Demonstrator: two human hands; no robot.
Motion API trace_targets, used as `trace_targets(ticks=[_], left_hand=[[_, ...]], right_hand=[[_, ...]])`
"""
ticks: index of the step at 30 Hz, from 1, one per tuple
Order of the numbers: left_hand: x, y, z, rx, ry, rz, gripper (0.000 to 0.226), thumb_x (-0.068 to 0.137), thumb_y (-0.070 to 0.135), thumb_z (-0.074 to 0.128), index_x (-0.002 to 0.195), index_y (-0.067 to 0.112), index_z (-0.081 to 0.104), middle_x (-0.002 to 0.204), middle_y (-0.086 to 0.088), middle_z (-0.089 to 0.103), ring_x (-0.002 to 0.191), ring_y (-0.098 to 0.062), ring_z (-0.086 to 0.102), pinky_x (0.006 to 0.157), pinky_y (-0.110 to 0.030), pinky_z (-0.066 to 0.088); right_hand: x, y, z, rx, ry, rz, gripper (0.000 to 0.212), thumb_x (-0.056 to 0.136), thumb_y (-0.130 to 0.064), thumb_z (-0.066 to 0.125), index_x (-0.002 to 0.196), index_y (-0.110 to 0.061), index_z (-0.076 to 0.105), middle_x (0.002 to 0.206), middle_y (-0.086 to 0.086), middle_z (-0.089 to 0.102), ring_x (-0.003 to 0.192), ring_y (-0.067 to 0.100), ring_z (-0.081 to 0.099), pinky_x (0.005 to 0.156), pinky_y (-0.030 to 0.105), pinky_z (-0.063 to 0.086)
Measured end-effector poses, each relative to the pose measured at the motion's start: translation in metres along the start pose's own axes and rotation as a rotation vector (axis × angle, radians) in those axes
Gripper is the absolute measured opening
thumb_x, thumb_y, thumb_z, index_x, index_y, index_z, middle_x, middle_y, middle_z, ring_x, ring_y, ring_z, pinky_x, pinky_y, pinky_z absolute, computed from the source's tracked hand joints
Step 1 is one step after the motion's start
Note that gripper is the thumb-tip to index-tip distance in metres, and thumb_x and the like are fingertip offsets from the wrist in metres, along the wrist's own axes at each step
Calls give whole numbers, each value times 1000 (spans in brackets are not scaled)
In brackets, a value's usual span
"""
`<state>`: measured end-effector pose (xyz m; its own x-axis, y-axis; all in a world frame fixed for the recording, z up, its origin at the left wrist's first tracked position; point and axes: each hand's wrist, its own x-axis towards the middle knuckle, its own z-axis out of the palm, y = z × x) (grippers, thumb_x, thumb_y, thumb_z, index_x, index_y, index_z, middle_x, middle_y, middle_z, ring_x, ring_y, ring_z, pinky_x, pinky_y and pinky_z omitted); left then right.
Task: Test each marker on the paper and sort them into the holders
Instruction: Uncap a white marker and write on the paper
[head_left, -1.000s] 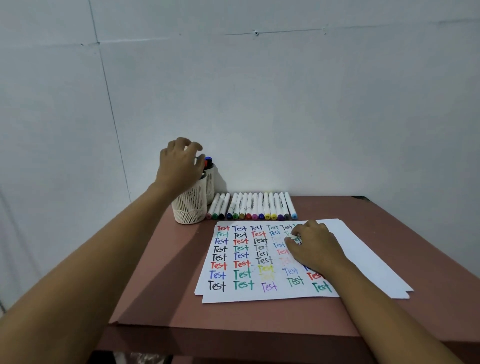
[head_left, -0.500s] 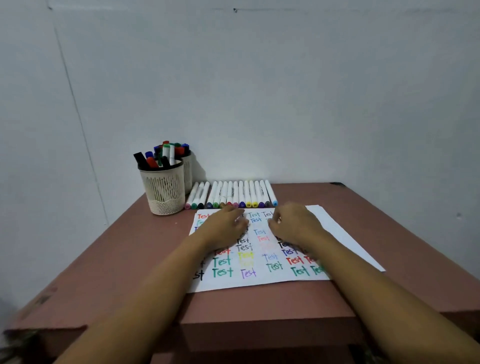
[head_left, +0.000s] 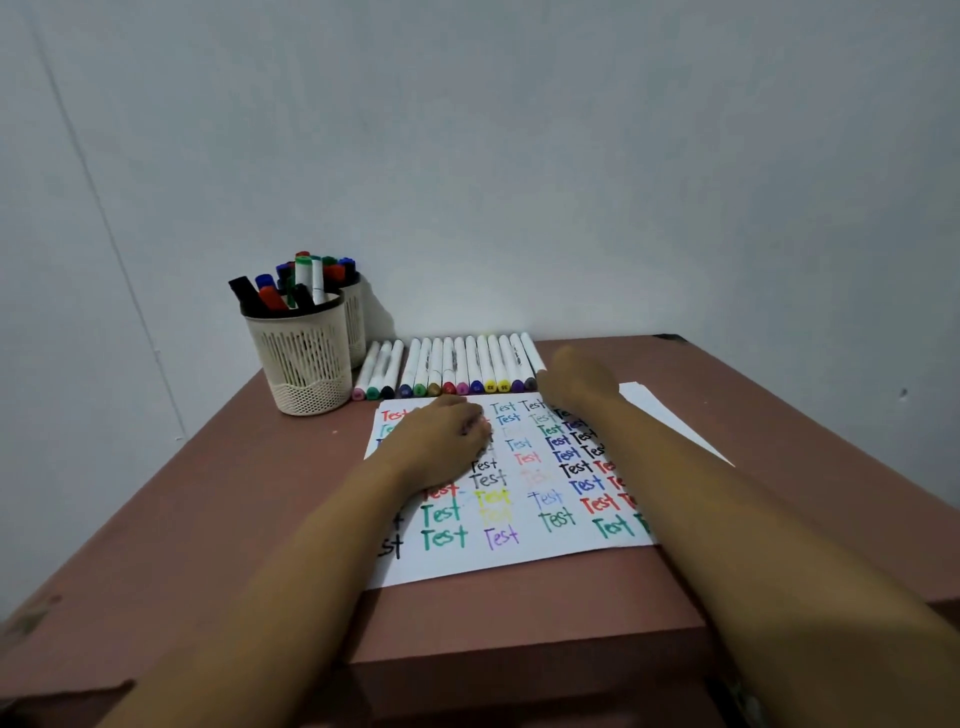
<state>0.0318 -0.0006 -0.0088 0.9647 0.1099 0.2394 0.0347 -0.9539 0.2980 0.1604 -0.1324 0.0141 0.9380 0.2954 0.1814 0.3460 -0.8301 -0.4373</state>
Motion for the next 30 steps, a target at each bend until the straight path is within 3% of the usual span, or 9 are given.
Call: trace_targets(ticks=[3,8,11,14,19,24,30], left_hand=[[-1,-2,-1,13,-12,-11,42,99,37,34,133,17,48,144,-4,39,129,-19,39,103,-30,31],[-2,0,-1,-57,26,-28,44,99,37,34,139,18,41,146,-4,35,132,-19,35,103,-28,29],[-3,2,-2,-116,145,-36,45,99,33,36,141,16,37,147,-4,31,134,-18,32,104,-26,27],[-2,-1,-3,-121,285,-8,43,98,29,40,139,13,41,145,-6,34,129,-19,39,101,-26,31],[-6,2,-5,-61,458,162,45,93,23,51,135,7,45,140,-17,39,122,-31,46,99,-39,41],[-13,5,-5,43,371,305,46,91,24,47,133,5,47,127,-16,51,112,-30,52,93,-36,44],[-19,14,-3,5,294,306,32,96,24,46,125,10,49,102,-5,55,87,-19,49,77,-31,40]], right_hand=[[3,0,4,38,26,29,28,91,-13,49,66,-15,38,69,1,45,68,20,49,53,26,31],[1,5,-4,386,164,190,36,93,-13,47,58,-10,37,62,2,42,53,12,37,46,26,25],[-7,13,-17,596,218,275,30,91,-17,51,63,-6,48,64,4,48,52,14,42,45,25,30],[-20,17,-27,797,228,274,22,88,-19,56,79,-1,65,66,5,55,55,16,47,53,26,39],[-61,24,-47,1035,173,200,22,85,-11,56,64,-8,57,60,4,49,51,13,40,51,25,36],[-90,28,-40,1197,115,194,18,83,-8,53,65,-7,55,58,3,46,50,12,35,51,28,31],[-94,24,-39,1480,100,237,22,88,-7,53,67,-8,49,60,4,41,48,12,33,43,22,31]])
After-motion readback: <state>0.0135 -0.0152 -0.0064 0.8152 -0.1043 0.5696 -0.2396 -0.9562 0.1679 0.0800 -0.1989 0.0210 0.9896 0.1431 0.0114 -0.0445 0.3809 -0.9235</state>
